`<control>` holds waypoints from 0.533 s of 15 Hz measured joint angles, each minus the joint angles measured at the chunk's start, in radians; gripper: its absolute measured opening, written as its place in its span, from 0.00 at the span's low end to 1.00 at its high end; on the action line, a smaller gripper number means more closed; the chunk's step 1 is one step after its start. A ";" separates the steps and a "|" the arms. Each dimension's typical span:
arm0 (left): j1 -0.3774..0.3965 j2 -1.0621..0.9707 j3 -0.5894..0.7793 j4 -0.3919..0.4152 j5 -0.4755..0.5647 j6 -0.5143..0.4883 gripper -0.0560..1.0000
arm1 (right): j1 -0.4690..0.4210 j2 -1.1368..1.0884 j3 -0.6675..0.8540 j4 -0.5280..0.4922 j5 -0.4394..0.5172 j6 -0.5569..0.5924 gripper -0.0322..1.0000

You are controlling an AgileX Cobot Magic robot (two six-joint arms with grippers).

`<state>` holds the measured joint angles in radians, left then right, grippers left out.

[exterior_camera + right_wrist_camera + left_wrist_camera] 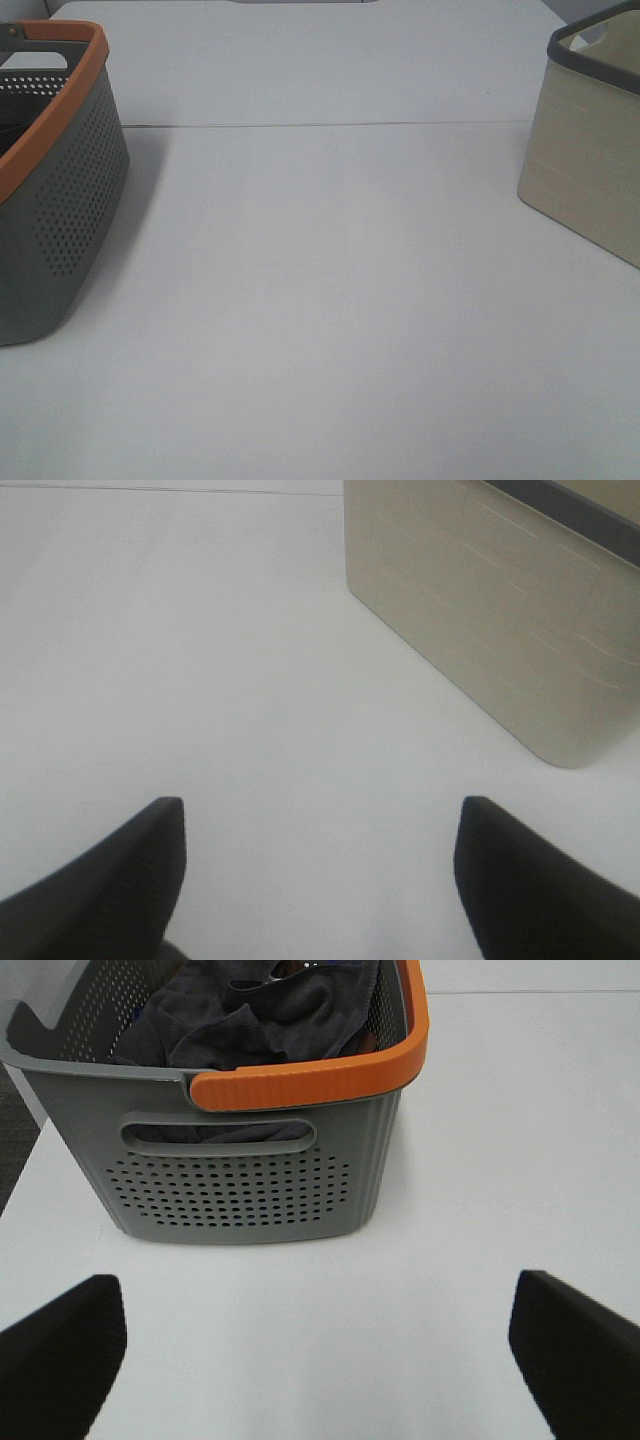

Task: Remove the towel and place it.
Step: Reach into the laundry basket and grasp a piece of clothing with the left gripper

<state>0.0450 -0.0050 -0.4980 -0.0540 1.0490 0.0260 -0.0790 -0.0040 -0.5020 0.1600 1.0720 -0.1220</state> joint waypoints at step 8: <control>0.000 0.000 0.000 0.000 0.000 0.000 0.98 | 0.000 0.000 0.000 0.000 0.000 0.000 0.68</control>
<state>0.0450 -0.0050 -0.4980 -0.0540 1.0490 0.0260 -0.0790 -0.0040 -0.5020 0.1600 1.0720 -0.1220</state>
